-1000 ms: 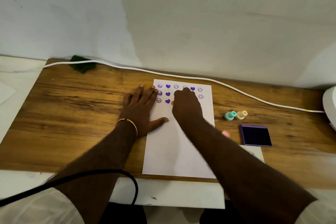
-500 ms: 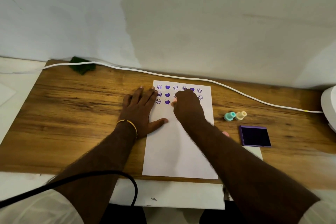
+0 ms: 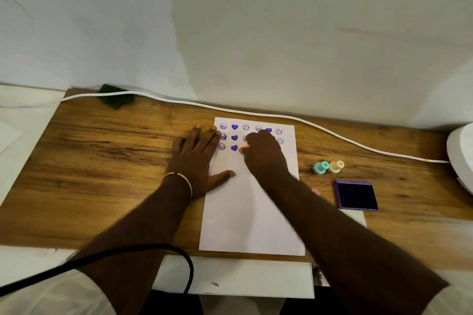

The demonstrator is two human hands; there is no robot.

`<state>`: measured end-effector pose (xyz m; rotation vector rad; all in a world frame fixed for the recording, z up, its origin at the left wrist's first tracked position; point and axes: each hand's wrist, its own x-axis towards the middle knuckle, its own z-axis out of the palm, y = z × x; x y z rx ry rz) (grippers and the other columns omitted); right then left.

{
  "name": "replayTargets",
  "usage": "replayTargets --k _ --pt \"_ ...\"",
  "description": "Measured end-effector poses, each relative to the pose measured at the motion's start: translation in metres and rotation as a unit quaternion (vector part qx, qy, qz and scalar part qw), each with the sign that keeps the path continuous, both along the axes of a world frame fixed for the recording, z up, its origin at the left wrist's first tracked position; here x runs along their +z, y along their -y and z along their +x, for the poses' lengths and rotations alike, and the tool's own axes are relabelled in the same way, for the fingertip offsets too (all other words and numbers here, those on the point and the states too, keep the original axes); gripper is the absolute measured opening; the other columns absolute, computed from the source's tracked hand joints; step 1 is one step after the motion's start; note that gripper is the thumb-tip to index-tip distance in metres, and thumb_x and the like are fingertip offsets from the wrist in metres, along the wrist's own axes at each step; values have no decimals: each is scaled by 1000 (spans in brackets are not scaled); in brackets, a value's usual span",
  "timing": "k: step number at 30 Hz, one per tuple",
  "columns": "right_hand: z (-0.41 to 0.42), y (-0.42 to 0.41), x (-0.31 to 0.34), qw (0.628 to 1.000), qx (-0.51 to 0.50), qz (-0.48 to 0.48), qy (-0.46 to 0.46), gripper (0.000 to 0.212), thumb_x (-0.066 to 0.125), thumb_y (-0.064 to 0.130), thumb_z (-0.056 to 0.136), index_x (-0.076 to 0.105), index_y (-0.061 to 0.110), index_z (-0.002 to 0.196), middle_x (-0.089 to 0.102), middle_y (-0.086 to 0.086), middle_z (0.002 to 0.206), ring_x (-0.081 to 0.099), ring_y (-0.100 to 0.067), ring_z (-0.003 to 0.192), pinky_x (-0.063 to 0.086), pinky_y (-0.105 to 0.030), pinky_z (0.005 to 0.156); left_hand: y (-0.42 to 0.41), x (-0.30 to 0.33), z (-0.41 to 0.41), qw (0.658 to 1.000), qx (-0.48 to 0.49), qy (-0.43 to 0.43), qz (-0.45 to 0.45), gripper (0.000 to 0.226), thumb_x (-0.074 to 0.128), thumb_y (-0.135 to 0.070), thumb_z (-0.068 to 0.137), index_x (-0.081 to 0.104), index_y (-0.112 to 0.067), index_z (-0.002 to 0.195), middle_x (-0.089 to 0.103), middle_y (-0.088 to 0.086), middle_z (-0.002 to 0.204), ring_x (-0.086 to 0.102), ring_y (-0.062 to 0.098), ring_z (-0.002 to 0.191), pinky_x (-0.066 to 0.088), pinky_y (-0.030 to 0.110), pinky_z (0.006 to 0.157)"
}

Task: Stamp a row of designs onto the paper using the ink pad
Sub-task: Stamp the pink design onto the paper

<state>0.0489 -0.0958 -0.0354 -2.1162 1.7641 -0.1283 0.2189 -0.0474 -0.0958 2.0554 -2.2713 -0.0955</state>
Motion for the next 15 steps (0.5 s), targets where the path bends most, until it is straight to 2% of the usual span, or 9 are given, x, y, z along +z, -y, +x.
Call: replayTargets --k 3,5,6,8,10,11,13,15 --pt "-14 1 0 995 -35 14 92 29 67 28 90 69 11 113 66 -7 113 57 -22 107 40 -30 93 0 0 1 1000 -1 -5 4 102 22 -89 72 29 -22 150 29 -2 157 17 29 145 21 52 107" --pt "-24 0 3 964 -124 26 234 21 76 26 83 75 12 98 73 -4 94 62 -17 88 48 -28 84 0 0 1 1000 -1 -6 9 103 22 -90 72 28 -23 150 28 -3 157 17 28 145 21 51 107" --pt "-30 -2 7 926 -188 56 322 18 78 25 80 76 11 92 73 -3 86 63 -16 80 52 -29 79 0 0 1 1000 -1 -7 8 103 22 -90 71 28 -23 150 28 -3 157 18 28 145 21 51 107" --pt "-42 -9 13 808 -297 156 484 15 79 19 80 76 10 91 74 -5 81 65 -18 76 59 -28 73 0 -1 0 1000 0 -11 2 103 24 -90 71 30 -23 149 30 -4 156 20 28 145 21 50 106" --pt "-54 -15 20 680 -350 247 595 14 76 15 82 74 7 93 75 -6 83 68 -18 78 59 -26 70 0 -1 0 1000 1 -13 -4 102 26 -89 71 31 -24 148 31 -5 156 21 26 145 20 47 105" --pt "-60 -18 24 630 -360 273 632 15 75 15 82 74 6 94 74 -7 83 69 -17 77 59 -26 70 0 0 0 1000 3 -15 -6 101 27 -90 70 31 -24 148 31 -6 156 21 26 145 19 46 105" --pt "-69 -25 31 564 -365 294 680 17 75 16 80 73 5 93 74 -8 84 70 -16 76 59 -25 72 1 0 0 1000 8 -24 -4 102 29 -90 69 30 -26 148 29 -7 156 19 25 145 18 46 106" --pt "-77 -35 40 524 -369 297 707 17 74 15 82 73 4 95 74 -10 88 71 -17 77 59 -27 77 2 2 0 999 15 -39 7 104 32 -91 66 27 -28 149 26 -9 157 17 23 146 17 47 108"
